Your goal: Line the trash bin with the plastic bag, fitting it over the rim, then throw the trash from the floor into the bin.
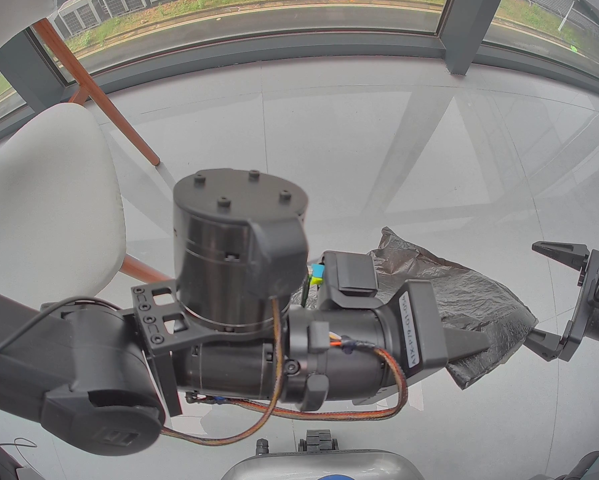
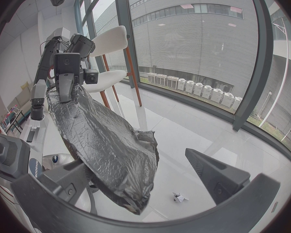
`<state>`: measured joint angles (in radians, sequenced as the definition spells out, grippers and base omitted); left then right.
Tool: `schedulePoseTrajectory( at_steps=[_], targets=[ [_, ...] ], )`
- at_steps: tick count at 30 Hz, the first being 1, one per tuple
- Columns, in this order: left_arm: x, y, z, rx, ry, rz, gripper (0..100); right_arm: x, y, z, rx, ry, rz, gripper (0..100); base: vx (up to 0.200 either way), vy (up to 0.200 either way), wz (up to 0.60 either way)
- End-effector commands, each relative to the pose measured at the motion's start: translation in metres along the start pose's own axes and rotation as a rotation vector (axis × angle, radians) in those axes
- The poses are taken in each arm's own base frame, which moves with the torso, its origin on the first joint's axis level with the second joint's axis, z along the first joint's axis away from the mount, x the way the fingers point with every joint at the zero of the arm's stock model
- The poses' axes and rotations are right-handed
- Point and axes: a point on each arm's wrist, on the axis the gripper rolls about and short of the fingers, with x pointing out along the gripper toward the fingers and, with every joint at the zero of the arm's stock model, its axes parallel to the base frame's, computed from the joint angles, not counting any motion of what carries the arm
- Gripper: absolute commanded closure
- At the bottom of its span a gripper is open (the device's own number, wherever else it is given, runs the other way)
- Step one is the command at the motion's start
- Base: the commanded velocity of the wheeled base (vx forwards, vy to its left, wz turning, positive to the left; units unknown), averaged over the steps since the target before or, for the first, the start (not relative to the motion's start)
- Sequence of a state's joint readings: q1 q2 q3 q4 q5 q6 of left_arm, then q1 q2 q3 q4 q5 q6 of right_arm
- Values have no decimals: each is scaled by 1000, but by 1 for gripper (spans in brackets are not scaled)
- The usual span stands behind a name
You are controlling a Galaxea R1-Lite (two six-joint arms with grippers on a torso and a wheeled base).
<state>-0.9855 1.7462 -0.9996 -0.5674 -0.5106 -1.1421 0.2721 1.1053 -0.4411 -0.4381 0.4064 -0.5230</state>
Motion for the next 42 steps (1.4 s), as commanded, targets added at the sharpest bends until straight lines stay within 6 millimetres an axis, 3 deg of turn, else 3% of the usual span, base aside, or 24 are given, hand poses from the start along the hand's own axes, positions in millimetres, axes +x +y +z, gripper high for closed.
schedulePoseTrajectory(
  at_steps=[1,19,32,38,42],
  targets=[
    [3,3,0,-4,4,7,100,9,-4,2,2,6,12,0,0,0,0],
    [9,17,2,-17,2,46,100,20,20,14,-34,-42,171,0,0,0,0],
    [10,17,2,-30,-34,64,100,18,25,9,-22,-34,196,0,0,0,0],
    [10,18,1,-33,-29,67,100,17,28,-3,-9,7,192,0,0,0,0],
    [10,17,1,-48,-32,66,100,17,22,-5,-2,20,157,0,0,0,0]
  ],
)
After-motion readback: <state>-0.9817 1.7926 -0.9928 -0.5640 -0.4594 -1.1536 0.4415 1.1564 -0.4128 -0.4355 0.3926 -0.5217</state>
